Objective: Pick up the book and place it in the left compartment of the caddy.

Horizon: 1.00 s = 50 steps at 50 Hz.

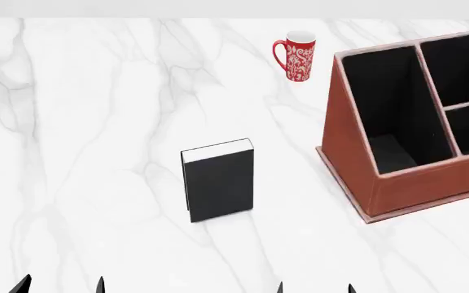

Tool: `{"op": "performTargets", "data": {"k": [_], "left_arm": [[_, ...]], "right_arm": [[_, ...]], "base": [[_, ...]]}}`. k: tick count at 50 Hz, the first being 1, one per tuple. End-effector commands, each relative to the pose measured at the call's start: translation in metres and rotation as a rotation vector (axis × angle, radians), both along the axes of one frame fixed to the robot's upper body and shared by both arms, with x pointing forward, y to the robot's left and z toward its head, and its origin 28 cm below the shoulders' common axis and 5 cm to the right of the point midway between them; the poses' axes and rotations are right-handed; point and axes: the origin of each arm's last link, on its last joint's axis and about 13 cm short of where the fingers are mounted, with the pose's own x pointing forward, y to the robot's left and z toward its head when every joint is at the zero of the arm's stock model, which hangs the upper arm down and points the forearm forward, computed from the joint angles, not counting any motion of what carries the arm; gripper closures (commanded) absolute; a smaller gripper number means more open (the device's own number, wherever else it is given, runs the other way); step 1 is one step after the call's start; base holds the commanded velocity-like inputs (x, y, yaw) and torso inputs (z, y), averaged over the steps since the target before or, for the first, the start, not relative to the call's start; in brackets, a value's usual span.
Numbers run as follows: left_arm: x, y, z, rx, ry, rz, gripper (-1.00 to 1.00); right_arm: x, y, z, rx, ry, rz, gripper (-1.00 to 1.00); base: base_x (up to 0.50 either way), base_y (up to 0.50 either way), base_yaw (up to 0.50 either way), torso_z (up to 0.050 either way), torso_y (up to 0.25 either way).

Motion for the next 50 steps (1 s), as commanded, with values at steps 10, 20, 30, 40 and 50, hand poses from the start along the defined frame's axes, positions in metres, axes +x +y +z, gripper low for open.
{"op": "performTargets", "data": {"k": [10, 20, 30, 40, 50], "left_arm": [[-0.005, 0.000, 0.008, 0.030, 0.000, 0.006, -1.00], [-0.032, 0.003, 0.052, 0.049, -0.092, -0.036, -1.00], [-0.043, 0.006, 0.069, 0.039, -0.125, -0.032, -1.00], [-0.041, 0.012, 0.090, 0.044, -0.169, -0.014, -1.00], [-0.041, 0.011, 0.112, 0.033, -0.229, -0.021, -1.00]], "right_arm": [[0.000, -0.001, 0.004, -0.009, 0.021, -0.021, -1.00], [-0.016, 0.000, 0.032, 0.017, 0.005, 0.006, -1.00], [-0.031, 0.000, 0.055, 0.004, -0.031, 0.026, -1.00], [-0.033, 0.001, 0.067, 0.008, -0.028, 0.035, -1.00], [-0.036, 0.004, 0.088, 0.022, -0.072, 0.049, -1.00]], "base": [[0.00, 0.00, 0.00, 0.000, 0.000], [0.00, 0.00, 0.00, 0.000, 0.000], [0.00, 0.00, 0.00, 0.000, 0.000], [0.00, 0.00, 0.00, 0.000, 0.000], [0.00, 0.00, 0.00, 0.000, 0.000]]}}
